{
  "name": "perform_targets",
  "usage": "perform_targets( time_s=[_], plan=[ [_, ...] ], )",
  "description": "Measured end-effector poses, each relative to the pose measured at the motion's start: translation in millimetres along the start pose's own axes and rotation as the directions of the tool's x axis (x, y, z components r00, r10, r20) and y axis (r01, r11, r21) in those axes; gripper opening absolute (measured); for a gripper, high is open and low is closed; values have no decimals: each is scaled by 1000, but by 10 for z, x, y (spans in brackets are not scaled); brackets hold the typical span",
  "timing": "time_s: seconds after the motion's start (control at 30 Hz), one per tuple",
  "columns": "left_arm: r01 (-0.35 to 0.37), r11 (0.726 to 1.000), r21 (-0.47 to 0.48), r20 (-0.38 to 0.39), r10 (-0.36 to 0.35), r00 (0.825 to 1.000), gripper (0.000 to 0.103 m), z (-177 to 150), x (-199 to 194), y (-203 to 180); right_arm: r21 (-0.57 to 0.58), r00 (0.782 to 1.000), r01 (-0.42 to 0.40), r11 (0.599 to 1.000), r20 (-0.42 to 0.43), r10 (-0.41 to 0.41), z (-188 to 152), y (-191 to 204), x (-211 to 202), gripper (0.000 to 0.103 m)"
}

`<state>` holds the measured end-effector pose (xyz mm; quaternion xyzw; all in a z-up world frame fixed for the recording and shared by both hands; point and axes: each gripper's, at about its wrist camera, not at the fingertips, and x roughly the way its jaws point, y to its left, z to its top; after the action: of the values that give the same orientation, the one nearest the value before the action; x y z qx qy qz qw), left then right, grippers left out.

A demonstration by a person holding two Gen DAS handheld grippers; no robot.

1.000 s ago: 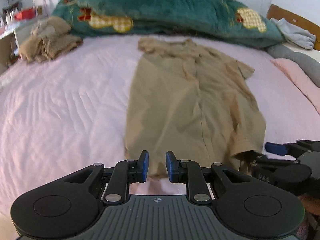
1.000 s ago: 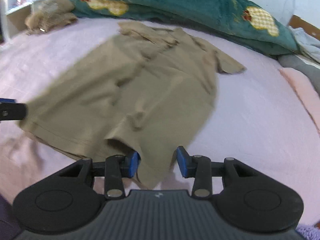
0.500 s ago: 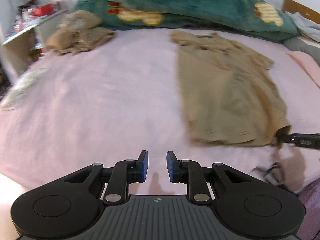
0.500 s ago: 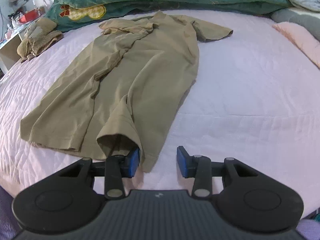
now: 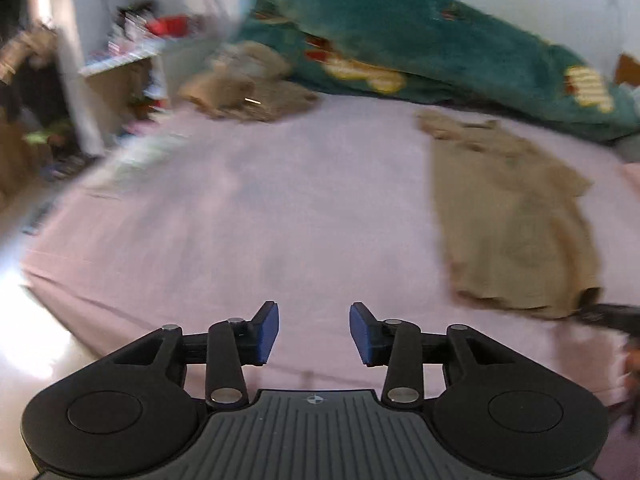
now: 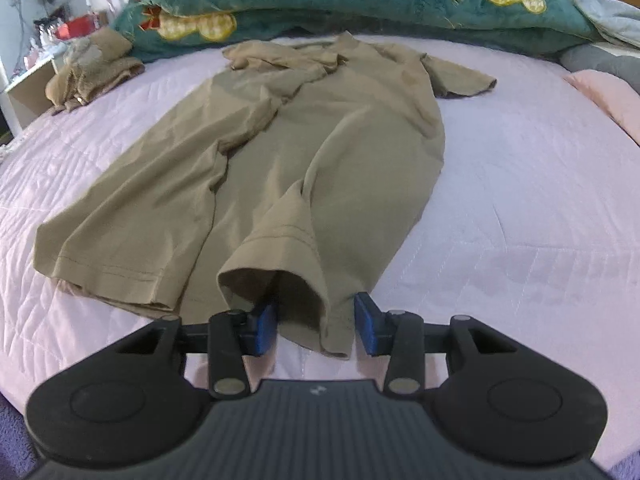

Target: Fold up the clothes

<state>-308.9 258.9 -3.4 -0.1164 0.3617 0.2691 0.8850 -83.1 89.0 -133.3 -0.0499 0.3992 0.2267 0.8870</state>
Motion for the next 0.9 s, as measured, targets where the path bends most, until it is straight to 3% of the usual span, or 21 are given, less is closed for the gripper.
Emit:
perform_targets(
  time_s=[0.07,0.17,0.3,0.43,0.53,0.63,0.7,0.87,0.9],
  plan=[
    [95,995,-10,-8,-95,995,42,20,185,-253,13,1000,-13,1000,16,13,-7,-70,-68,11],
    [186,983,9,-7,-186,983,42,58,452,-685,7,998,28,1000,62,-28,8,-261,-280,6],
    [193,981,34,-38,-192,981,43,73,813,-1138,-7,990,132,991,59,-132,-6,-703,-435,6],
    [149,989,5,-66,-148,987,43,65,1021,-1251,-62,989,113,992,-88,-118,-107,-960,-306,9],
    [121,993,8,-92,-120,989,43,99,1059,-1244,-11,992,53,999,-112,-54,-159,-1075,-364,17],
    [96,995,41,-91,-92,992,44,212,1141,-1181,108,999,-13,994,-45,18,-73,-1204,-486,31],
    [102,995,23,-88,-100,991,45,283,1211,-1187,159,1000,-27,987,-3,28,40,-1230,-471,57],
    [166,986,-15,-110,-166,980,51,372,1455,-1358,175,998,-42,984,-45,50,275,-1086,-126,60],
    [138,990,-2,-131,-137,982,51,375,1508,-1405,179,996,-47,983,-61,59,287,-1055,-89,60]
  ],
)
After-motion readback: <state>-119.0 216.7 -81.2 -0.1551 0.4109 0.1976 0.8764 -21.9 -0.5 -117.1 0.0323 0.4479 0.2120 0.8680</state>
